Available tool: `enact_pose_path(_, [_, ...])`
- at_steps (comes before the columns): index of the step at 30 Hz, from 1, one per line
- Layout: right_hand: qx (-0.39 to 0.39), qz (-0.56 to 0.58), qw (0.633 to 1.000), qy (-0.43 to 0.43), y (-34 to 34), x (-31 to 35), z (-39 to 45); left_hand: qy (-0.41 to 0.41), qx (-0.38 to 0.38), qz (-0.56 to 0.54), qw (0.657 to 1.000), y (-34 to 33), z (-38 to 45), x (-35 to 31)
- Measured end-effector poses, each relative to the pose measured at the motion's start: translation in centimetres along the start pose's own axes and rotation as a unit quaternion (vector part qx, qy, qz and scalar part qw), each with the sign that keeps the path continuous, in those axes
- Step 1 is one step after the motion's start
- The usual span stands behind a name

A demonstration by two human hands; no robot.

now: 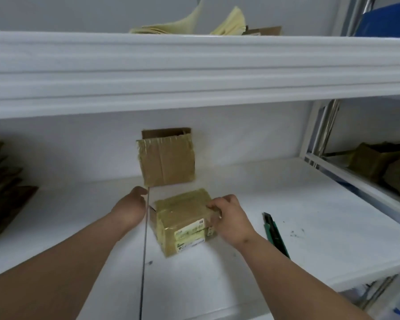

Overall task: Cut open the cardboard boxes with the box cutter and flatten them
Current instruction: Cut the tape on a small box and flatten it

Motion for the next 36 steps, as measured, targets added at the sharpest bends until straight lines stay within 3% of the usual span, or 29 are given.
enact_pose_path(2, [-0.014, -0.002, 1.000, 0.001, -0.7, 0.8, -0.9, -0.085, -0.042, 0.014, 0.995, 0.5, 0.0, 0.7])
enact_pose_path(6, [-0.042, 0.012, 0.999, -0.015, -1.5, 1.8, -2.6, -0.263, 0.101, 0.151, 0.947, -1.2, -1.3, -0.3])
enact_pose_path(8, [-0.055, 0.004, 0.998, -0.016, -1.4, 1.8, -3.4, -0.300, 0.116, 0.205, 0.925, -2.5, -2.2, -0.5])
enact_pose_path(12, [-0.116, -0.038, 0.991, -0.054, 0.1, -0.5, -4.4, -0.300, 0.069, 0.198, 0.931, -3.3, -2.5, -0.1])
enact_pose_path(15, [-0.147, -0.198, 0.966, -0.073, 2.0, -3.5, -4.3, -0.277, 0.069, 0.247, 0.926, -3.6, -2.7, -1.3])
enact_pose_path(19, [-0.118, -0.326, 0.932, -0.105, 3.7, -6.6, -4.3, -0.247, 0.035, 0.263, 0.932, -5.1, -3.2, -3.1])
enact_pose_path(24, [-0.059, -0.358, 0.925, -0.109, 4.6, -9.0, -3.5, -0.226, 0.018, 0.262, 0.938, -6.2, -3.3, -3.5])
enact_pose_path(31, [0.058, -0.268, 0.961, -0.020, 4.0, -7.0, -2.0, -0.206, 0.038, 0.286, 0.935, -6.4, -2.2, -3.8])
enact_pose_path(36, [0.048, -0.139, 0.989, 0.013, 3.2, -5.4, -2.0, -0.177, 0.048, 0.246, 0.952, -5.9, -1.3, -2.4])
Point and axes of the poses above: each hand's wrist, its own z-axis towards the middle knuckle, its own y-axis out of the back of the hand, x = y × z, the point moved 1 cm from there along z, towards the middle knuckle, and after that the axes turned 14 degrees about -x, right-handed, at the moved point
